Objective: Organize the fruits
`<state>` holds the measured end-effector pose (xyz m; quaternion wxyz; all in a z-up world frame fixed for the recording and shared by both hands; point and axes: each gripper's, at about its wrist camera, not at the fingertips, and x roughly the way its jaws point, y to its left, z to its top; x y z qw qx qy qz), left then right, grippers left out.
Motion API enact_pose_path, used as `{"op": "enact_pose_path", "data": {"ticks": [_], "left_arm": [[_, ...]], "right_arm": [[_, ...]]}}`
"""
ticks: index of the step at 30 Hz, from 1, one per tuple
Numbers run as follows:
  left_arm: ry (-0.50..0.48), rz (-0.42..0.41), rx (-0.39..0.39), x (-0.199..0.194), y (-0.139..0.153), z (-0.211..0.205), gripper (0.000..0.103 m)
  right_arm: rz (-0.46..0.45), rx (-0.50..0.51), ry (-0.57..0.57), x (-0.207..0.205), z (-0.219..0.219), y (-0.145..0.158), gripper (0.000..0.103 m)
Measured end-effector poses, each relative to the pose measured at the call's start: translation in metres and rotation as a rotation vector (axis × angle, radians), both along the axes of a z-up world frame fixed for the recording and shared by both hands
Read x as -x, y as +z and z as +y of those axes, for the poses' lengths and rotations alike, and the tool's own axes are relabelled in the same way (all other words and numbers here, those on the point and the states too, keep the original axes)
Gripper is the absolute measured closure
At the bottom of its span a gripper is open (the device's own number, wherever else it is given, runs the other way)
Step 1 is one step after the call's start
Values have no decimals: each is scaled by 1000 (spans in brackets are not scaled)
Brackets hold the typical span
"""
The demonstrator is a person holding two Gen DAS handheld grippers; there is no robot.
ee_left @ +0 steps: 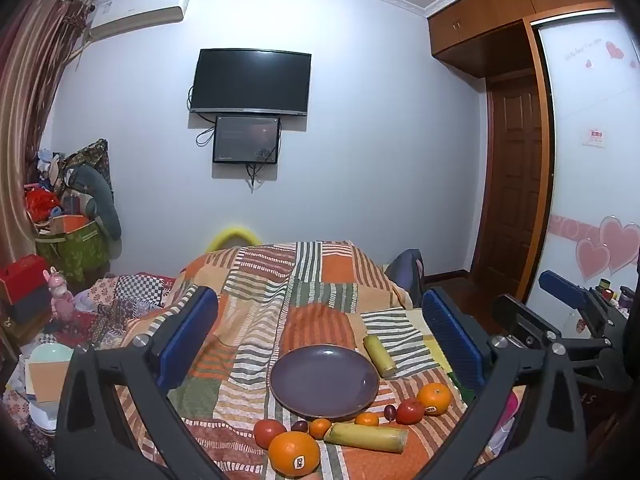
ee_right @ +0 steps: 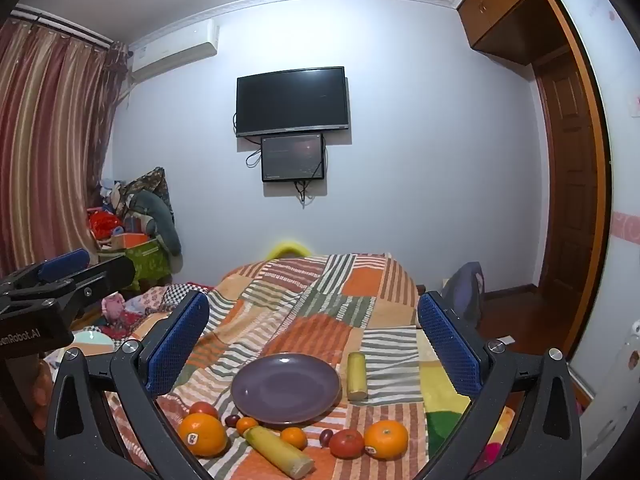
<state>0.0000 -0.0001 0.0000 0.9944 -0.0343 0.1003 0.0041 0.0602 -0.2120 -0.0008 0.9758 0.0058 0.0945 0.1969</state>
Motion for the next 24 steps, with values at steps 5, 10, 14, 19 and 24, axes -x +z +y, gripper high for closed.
{"op": "enact_pose_path", "data": {"ticks": [5,10,14,19,24], "left_arm": [[2,2,-5,0,0,0,0],[6,4,-6,2,-4,3,0],[4,10,-7,0,-7,1,0],[6,10,-12,-2,-5,-2,0],[8,6,-21,-2,-5,-4,0]], "right_arm": [[3,-2,-1,0,0,0,0],[5,-7,-1,0,0,0,0],[5,-8,-2,1,0,0,0],[7,-12,-1,1,-1,0,0],[7,-15,0,-1,1,0,0]]}}
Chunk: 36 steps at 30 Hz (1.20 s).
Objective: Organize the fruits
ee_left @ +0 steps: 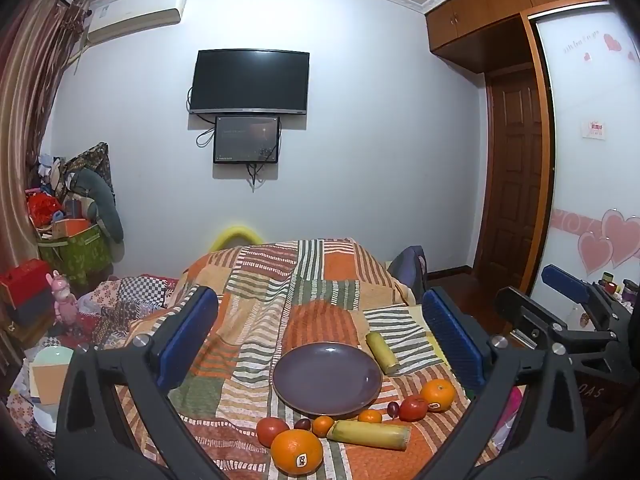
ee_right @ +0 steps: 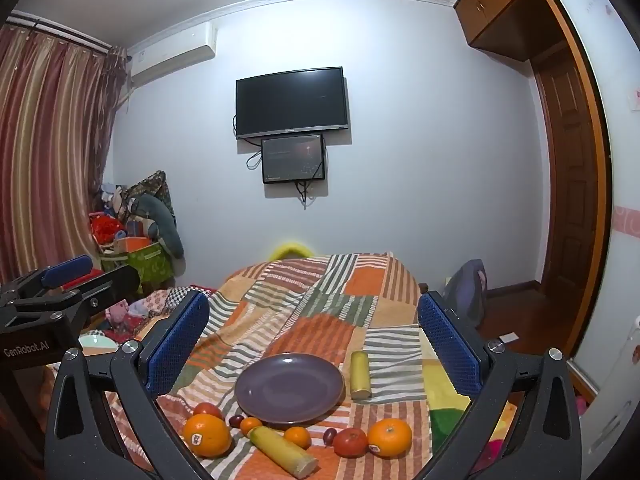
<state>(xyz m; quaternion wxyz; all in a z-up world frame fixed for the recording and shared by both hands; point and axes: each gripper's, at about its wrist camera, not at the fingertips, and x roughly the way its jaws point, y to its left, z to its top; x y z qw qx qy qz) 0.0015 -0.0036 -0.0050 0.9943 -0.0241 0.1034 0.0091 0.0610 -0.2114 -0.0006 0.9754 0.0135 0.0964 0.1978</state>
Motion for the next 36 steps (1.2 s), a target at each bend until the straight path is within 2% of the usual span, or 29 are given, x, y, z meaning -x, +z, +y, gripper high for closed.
{"op": "enact_pose_path", "data": {"ticks": [15,36], "left_arm": [[1,1,-5,1,1,-3,0],[1,6,-5,1,2,-1,0]], "right_arm": [[4,0,-2,4,-3,5,0],[4,2,-1,-2,-3,-2,0]]}}
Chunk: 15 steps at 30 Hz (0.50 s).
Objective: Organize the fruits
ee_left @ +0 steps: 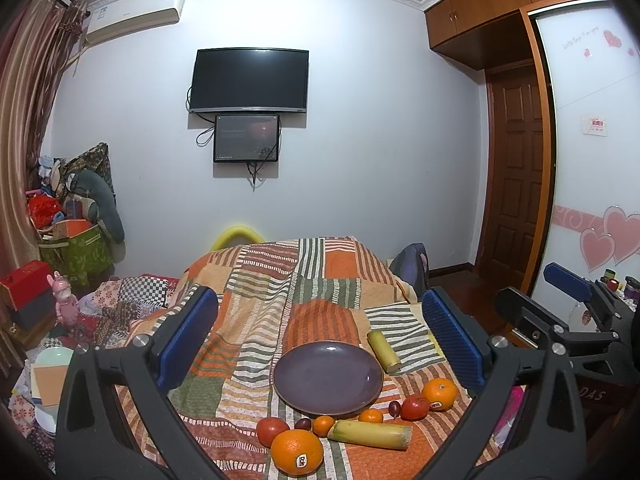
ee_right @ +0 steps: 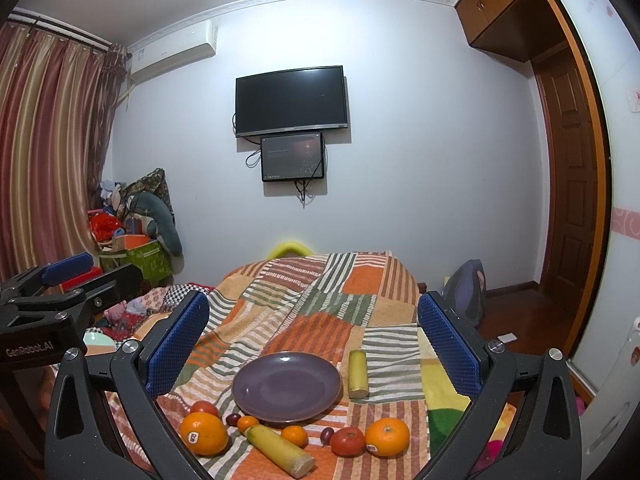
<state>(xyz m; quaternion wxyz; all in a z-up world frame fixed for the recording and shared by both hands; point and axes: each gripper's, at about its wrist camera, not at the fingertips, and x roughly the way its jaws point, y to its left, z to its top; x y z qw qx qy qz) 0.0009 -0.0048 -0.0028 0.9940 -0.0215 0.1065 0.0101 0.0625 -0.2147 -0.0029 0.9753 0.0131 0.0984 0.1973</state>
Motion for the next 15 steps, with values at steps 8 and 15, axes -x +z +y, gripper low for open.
{"op": "enact_pose_path", "data": {"ticks": [8,15], "left_arm": [[-1,3,-1,-1,0,0,0],[-3,6,-2,-2,0,0,0]], "right_arm": [[-1,1,0,0,1,-1,0],[-1,1,1,0,1,-1,0]]}}
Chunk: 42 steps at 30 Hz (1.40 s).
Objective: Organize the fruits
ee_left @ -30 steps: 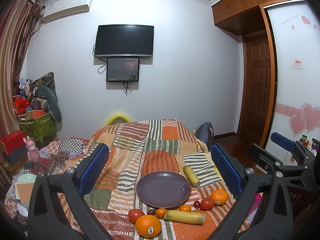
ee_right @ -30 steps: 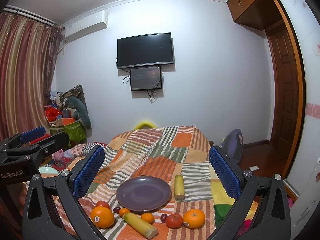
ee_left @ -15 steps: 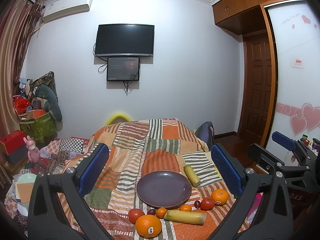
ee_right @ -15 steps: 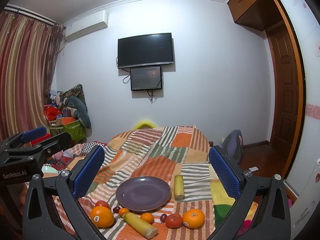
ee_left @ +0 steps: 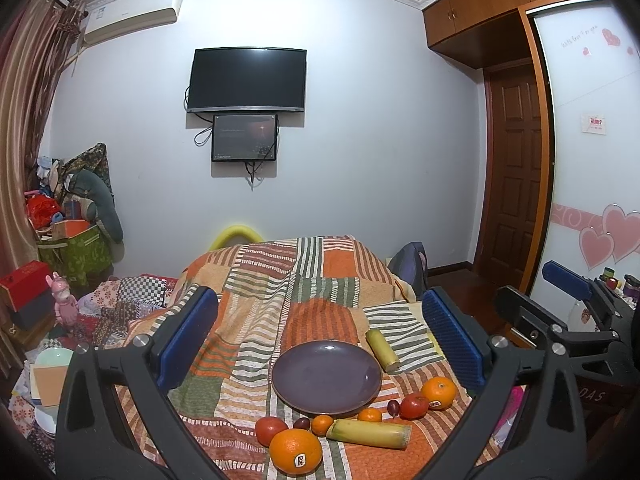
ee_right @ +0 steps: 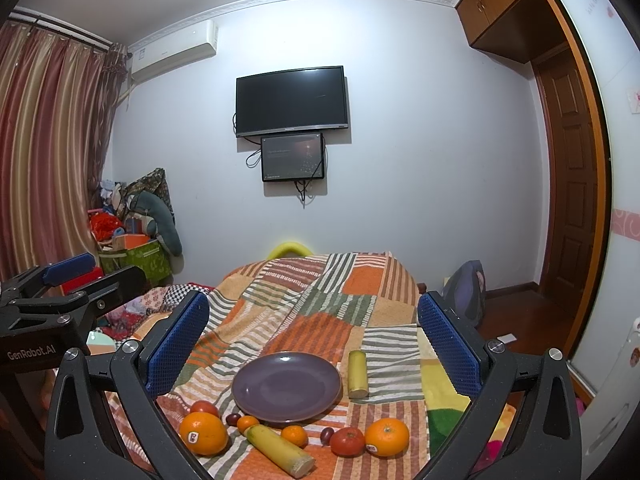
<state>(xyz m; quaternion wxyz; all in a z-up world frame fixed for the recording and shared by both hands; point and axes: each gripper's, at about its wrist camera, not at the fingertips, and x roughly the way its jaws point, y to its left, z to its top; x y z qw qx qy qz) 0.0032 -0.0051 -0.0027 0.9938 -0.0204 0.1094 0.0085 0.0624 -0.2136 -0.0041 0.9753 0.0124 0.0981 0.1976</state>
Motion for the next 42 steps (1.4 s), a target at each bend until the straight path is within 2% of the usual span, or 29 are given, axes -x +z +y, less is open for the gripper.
{"op": "enact_pose_path", "data": {"ticks": [20,21,22,23,25,31,38,42], "left_arm": [[-13,34,4,-8,-2,4,0],[-13,44,10,-11,-4,6,1],[-11,53,14,-14,-5,8,6],[-10,66,18,-17,-7,10,13],[-2,102,20,-23,-12,15,18],[22,200,2,-39,-36,30,29],[15,358,19,-57,-84,47,31],[4,455,53,-66,-112,52,31]], "right_arm": [[43,-1,20,-9,-2,-9,0],[45,0,20,-9,-3,-10,0],[53,4,21,-11,-4,-13,0],[61,7,21,-12,-4,-16,0],[82,15,24,-15,-5,-21,2],[157,56,29,-24,-9,-42,22],[285,114,14,-36,-20,-73,35],[369,144,-11,-44,-29,-90,36]]}}
